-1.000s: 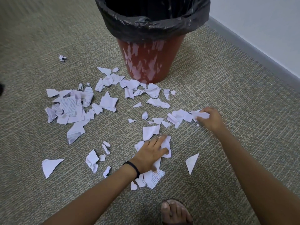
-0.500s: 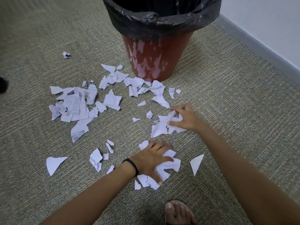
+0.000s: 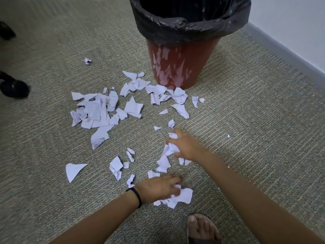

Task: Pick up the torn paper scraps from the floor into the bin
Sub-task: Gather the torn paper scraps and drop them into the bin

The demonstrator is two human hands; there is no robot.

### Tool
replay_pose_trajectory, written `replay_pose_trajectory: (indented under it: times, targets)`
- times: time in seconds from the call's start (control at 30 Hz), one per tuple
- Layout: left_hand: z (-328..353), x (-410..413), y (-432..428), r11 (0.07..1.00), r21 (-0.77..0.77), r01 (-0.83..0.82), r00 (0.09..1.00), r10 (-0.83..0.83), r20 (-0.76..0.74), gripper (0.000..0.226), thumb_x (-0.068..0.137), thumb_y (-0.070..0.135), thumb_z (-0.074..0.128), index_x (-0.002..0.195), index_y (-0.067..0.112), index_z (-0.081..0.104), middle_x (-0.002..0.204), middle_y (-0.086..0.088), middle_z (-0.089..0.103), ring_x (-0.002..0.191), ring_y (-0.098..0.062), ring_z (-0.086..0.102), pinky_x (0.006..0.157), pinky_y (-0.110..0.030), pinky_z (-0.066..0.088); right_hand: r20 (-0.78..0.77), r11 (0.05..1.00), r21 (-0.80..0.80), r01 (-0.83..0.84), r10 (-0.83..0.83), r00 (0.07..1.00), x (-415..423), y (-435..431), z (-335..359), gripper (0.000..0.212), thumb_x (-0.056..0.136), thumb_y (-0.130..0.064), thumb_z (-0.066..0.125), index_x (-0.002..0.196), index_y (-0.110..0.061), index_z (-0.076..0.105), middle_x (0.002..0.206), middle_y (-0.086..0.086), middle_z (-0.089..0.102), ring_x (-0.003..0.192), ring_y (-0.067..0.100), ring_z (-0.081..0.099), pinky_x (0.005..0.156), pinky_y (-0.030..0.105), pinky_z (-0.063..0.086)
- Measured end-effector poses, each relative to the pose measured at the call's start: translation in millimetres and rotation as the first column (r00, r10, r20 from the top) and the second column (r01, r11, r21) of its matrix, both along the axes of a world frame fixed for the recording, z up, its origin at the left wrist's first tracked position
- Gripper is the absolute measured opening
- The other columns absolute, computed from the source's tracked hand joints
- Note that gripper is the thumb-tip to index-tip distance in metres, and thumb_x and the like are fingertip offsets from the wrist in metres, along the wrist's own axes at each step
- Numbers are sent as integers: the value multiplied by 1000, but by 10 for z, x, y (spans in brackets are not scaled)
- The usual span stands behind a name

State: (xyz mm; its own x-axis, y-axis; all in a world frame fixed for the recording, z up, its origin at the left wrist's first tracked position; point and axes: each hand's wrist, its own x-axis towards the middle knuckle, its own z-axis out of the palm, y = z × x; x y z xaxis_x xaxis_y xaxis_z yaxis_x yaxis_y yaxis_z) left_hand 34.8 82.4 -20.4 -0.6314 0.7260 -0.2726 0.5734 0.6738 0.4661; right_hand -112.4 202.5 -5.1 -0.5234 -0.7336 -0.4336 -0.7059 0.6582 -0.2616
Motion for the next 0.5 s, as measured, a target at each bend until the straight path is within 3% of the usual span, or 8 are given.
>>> replay_pose_trajectory:
  times: [0.13, 0.3, 0.43, 0.5]
  targets:
    - [29, 34, -37, 998, -21, -58, 997, 59, 40, 29, 90, -4, 42, 115, 9, 52, 131, -9, 42, 105, -33, 52, 75, -44, 45, 102, 1000, 7, 3, -4, 995, 41, 30, 23, 42, 87, -17, 61, 128, -19, 50, 152, 16, 20, 130, 32, 41, 91, 32, 42]
    - [75, -71, -184, 978, 28, -209, 972, 204, 116, 21, 90, 2, 45, 105, 11, 58, 117, -5, 54, 100, -28, 57, 80, -42, 47, 378, 985, 120, 127, -163, 911, -108, 115, 127, 60, 83, -23, 69, 136, -15, 44, 146, 10, 35, 134, 24, 33, 101, 30, 34]
    - [196, -215, -365, 923, 53, -382, 873, 341, 349, 11, 89, 11, 59, 96, 11, 68, 109, -1, 66, 102, -16, 59, 92, -30, 44, 618, 931, 93, 353, -332, 713, -250, 222, 488, 65, 82, -29, 69, 138, -16, 40, 149, 1, 30, 137, 21, 30, 110, 34, 29]
    - [332, -282, -474, 863, 74, -499, 769, 403, 496, 8, 88, 14, 63, 92, 12, 69, 98, 10, 67, 97, -5, 60, 88, -18, 43, 764, 869, 4, 495, -322, 559, -316, 246, 751, 52, 80, -21, 69, 128, -15, 49, 140, 2, 42, 128, 20, 43, 105, 33, 40]
